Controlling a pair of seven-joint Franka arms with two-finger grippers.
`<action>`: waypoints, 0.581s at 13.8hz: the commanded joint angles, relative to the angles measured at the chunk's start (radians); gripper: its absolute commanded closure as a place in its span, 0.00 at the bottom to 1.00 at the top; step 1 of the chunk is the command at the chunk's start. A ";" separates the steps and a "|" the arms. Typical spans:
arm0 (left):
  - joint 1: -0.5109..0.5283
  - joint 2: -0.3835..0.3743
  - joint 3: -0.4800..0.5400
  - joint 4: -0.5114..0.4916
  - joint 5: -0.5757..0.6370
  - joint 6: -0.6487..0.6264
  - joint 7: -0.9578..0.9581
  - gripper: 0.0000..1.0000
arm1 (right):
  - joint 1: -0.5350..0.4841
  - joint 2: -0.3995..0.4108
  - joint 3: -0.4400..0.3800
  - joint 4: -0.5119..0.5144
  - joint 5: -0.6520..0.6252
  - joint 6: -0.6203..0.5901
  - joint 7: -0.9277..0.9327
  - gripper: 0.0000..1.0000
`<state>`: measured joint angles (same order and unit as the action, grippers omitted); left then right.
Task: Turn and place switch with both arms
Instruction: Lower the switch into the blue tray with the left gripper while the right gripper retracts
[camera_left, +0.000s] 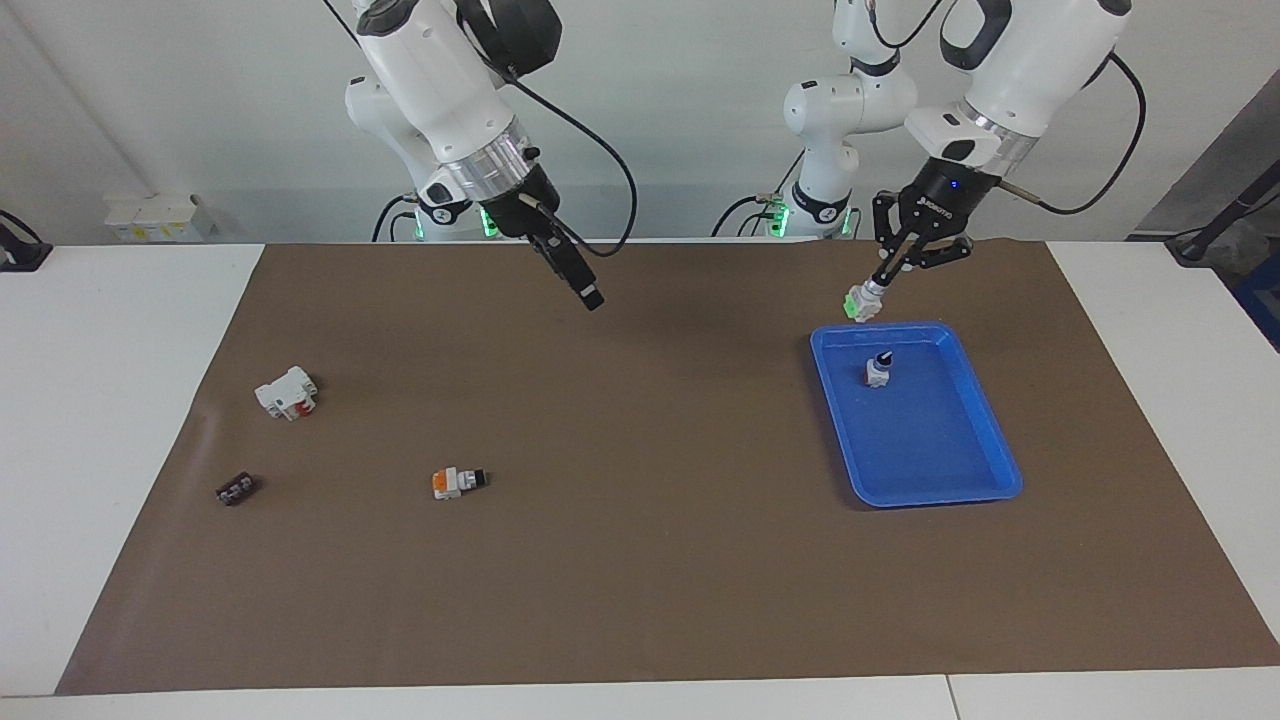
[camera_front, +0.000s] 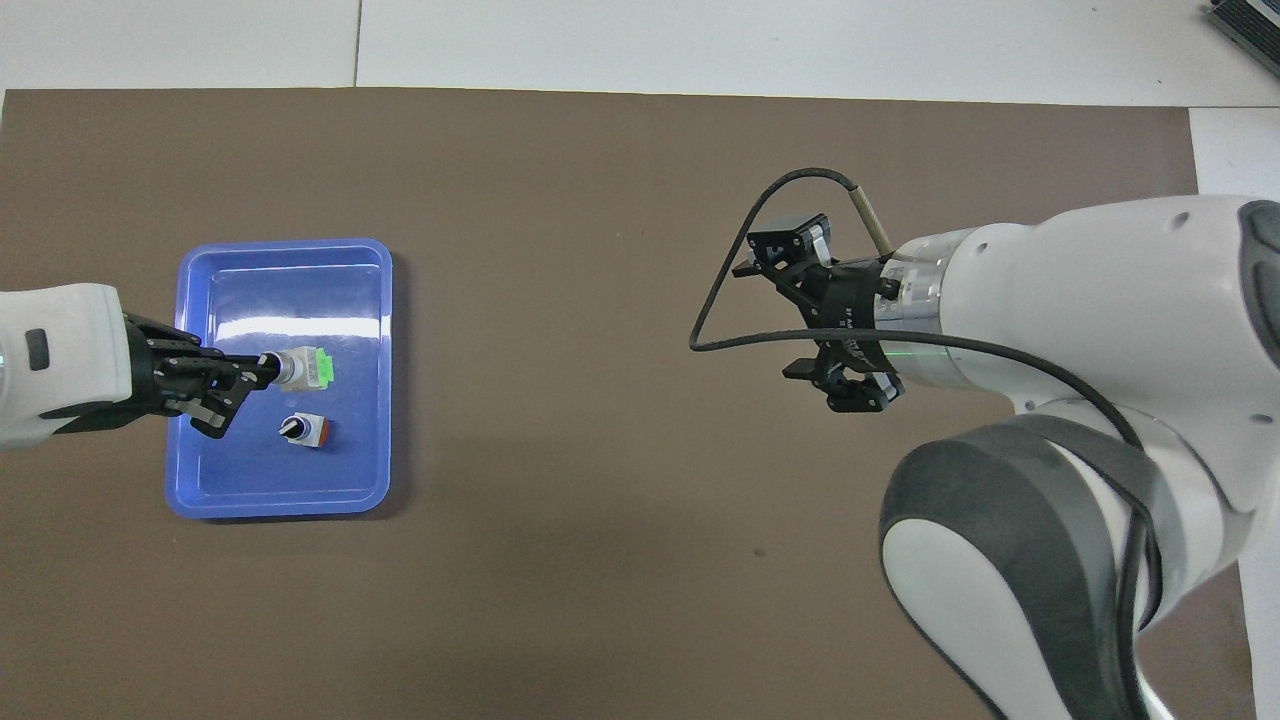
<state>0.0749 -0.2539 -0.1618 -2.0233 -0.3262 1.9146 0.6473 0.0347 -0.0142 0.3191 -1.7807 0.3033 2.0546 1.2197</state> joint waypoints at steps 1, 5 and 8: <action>0.006 -0.012 0.037 -0.083 0.015 0.089 0.012 1.00 | -0.103 -0.020 0.008 -0.012 -0.078 -0.051 -0.239 0.00; -0.006 0.080 0.051 -0.100 0.015 0.187 -0.003 1.00 | -0.202 -0.020 -0.047 -0.014 -0.194 -0.103 -0.624 0.00; -0.010 0.159 0.053 -0.098 0.038 0.251 0.000 1.00 | -0.170 -0.020 -0.176 0.004 -0.274 -0.174 -0.909 0.00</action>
<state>0.0735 -0.1378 -0.1133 -2.1210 -0.3232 2.1184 0.6534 -0.1531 -0.0162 0.1974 -1.7799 0.0769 1.9245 0.4527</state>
